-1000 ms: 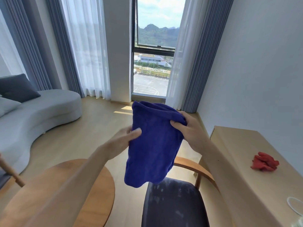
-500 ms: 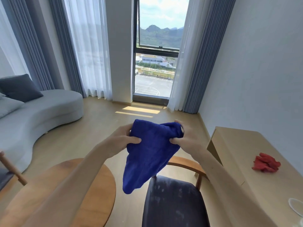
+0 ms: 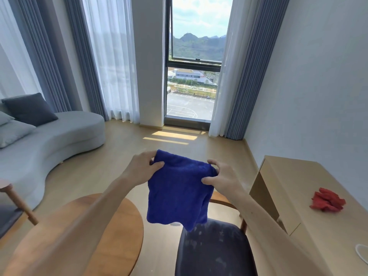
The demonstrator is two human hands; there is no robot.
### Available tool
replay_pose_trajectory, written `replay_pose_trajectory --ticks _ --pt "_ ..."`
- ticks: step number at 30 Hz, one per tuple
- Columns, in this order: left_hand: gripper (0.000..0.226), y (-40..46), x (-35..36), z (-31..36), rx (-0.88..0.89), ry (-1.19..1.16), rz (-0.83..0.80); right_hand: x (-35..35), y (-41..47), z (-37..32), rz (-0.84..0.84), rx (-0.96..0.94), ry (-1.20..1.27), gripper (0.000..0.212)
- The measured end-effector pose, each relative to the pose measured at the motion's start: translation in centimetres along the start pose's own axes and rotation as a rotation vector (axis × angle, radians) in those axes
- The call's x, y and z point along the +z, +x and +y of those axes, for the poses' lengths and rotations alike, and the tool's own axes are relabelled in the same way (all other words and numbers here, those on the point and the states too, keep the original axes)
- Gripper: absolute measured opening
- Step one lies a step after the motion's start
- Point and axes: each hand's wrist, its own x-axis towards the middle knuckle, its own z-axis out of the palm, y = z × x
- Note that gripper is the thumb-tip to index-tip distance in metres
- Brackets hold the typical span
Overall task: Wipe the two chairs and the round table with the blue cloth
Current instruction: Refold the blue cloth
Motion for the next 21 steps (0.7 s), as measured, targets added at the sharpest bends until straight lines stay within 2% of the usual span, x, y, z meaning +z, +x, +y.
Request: replay_pose_trajectory --ticks 3,6,9,11,14,17,21 --pt "0.015 -0.2 0.4 -0.3 -0.018 0.041 0.046 0.1 -0.1 0.0 0.121 -0.171 -0.205 0.043" --pt "0.014 -0.2 0.6 -0.5 -0.028 0.067 0.073 0.4 -0.1 0.2 0.156 -0.184 -0.241 0.035" --pt "0.014 0.1 0.4 -0.8 -0.074 0.035 0.088 0.5 0.4 0.3 0.103 -0.016 -0.008 0.032" --pt "0.021 0.4 -0.1 -1.2 -0.18 -0.105 0.061 0.1 0.8 0.1 0.013 0.129 0.177 0.032" --pt "0.041 0.5 -1.2 -1.9 -0.26 -0.411 -0.147 -0.5 0.9 0.0 -0.165 0.161 0.273 0.049" --pt "0.057 0.3 -1.5 -2.5 -0.12 -0.397 -0.278 -0.8 0.9 0.0 -0.181 0.024 0.052 0.058" --pt "0.043 0.5 -1.1 -2.4 0.058 -0.059 -0.165 -0.6 1.3 -0.1 -0.057 -0.258 -0.339 0.038"
